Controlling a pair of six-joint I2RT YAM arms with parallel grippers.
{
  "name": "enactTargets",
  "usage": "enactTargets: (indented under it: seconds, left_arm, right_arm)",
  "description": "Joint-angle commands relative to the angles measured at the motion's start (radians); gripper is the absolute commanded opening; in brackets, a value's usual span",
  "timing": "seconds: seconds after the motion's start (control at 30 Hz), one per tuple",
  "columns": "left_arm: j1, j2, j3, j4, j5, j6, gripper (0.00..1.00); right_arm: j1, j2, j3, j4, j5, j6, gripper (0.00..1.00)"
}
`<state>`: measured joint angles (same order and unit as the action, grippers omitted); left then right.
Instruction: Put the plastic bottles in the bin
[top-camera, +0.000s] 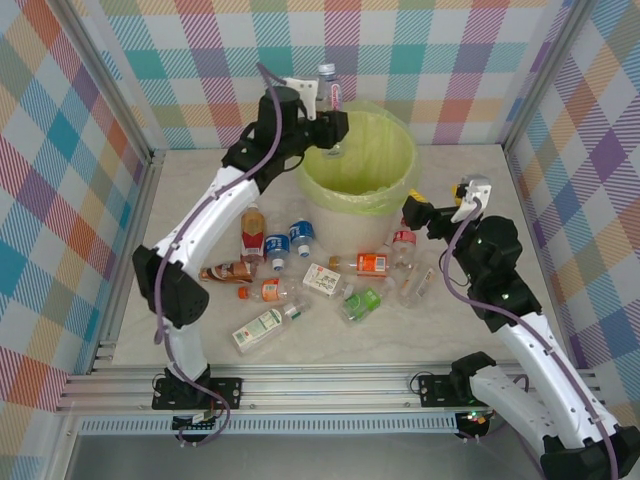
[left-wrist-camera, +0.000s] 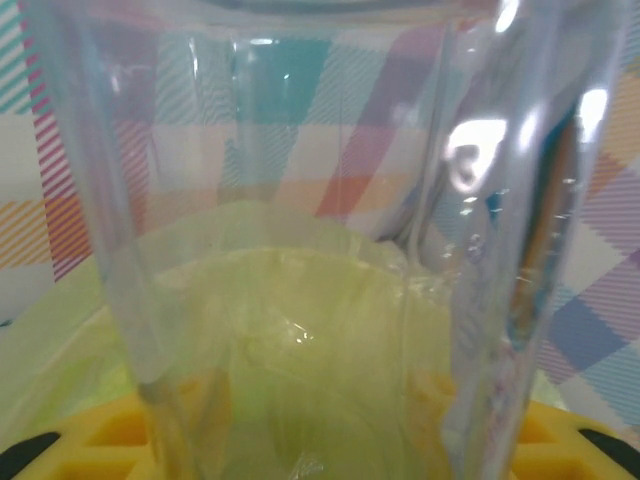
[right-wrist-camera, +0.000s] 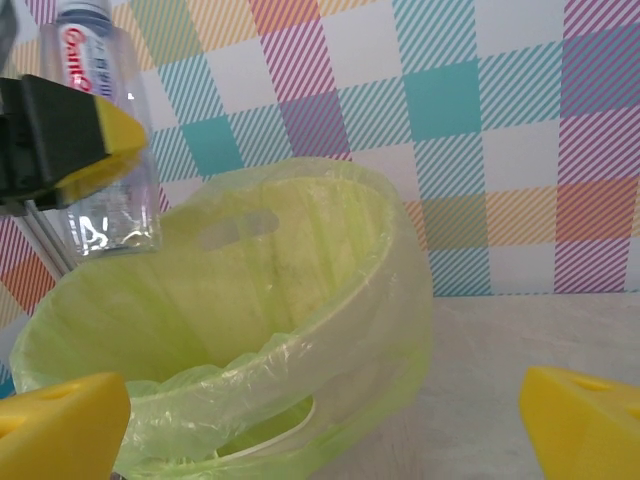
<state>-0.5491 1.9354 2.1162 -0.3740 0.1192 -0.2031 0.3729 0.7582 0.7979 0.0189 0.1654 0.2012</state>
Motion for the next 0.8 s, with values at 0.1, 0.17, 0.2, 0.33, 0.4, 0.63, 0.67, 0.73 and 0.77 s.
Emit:
enactTargets:
  seconds: [0.1,0.17,0.2,0.33,0.4,0.63,0.67,0.73,0.77]
  left_arm:
    - [-0.070,0.333,0.529,-0.545,-0.080,0.129,0.47]
    - [-0.103,0.488,0.768,-0.705,-0.145,0.144,0.47]
    - [-0.113,0.564,0.913,-0.776,-0.151,0.147,0.48]
    - [-0.130,0.627,0.956,-0.815,-0.160,0.119,0.50]
    - [-0.130,0.679,1.042,-0.866,-0.167,0.111,0.51]
    - [-0.130,0.711,1.064,-0.905,-0.166,0.113,0.65]
    - [-0.130,0.712,1.064,-0.905,-0.163,0.114,0.66]
    - [-0.130,0.707,1.064,-0.903,-0.155,0.114,0.70]
    - [-0.130,0.705,1.064,-0.898,-0.149,0.116,0.74]
  right_arm:
    - [0.001,-0.025,-0.007,-0.046,0.033,0.019,1.00]
    - [0.001,-0.026,-0.003,-0.067,0.037,0.014,1.00]
    - [0.000,-0.029,0.001,-0.078,0.040,0.012,1.00]
    - [0.001,-0.034,0.016,-0.124,0.055,-0.004,1.00]
    - [0.000,-0.037,0.020,-0.142,0.061,-0.010,1.00]
    - [0.000,-0.032,0.016,-0.158,0.087,-0.007,1.00]
    - [0.000,-0.027,0.018,-0.163,0.092,-0.003,1.00]
    - [0.000,-0.019,0.021,-0.169,0.095,0.004,1.00]
    - [0.000,-0.016,0.021,-0.169,0.097,0.010,1.00]
